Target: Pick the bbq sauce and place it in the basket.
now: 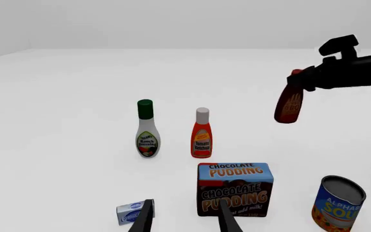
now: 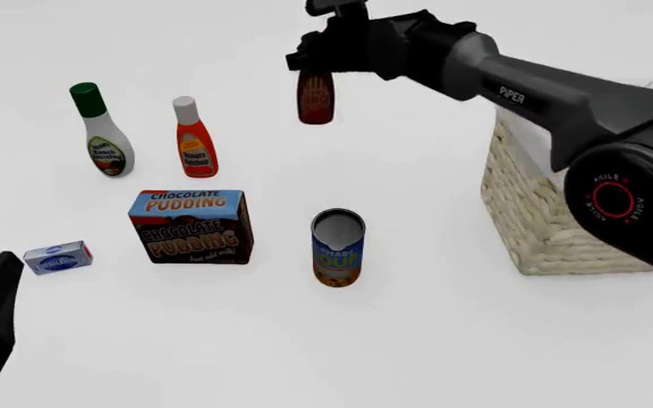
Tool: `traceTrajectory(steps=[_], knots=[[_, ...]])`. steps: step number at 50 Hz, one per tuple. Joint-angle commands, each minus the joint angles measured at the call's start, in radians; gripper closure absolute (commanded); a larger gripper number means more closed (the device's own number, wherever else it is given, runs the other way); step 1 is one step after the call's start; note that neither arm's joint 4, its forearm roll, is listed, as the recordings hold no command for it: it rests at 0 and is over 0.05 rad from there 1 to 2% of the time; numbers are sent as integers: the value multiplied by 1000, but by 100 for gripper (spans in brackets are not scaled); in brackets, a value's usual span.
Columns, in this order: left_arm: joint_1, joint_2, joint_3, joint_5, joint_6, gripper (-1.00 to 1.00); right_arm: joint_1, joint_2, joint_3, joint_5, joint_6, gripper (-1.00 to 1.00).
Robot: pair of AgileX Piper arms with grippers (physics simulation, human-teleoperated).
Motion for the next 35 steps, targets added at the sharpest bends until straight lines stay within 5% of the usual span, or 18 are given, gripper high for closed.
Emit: traceTrajectory(steps=[1,35], knots=[[0,0,0,0,0,-100,5,-111,51,10,-3,100],[0,0,0,0,0,-100,-16,-360,128,90,-45,100]])
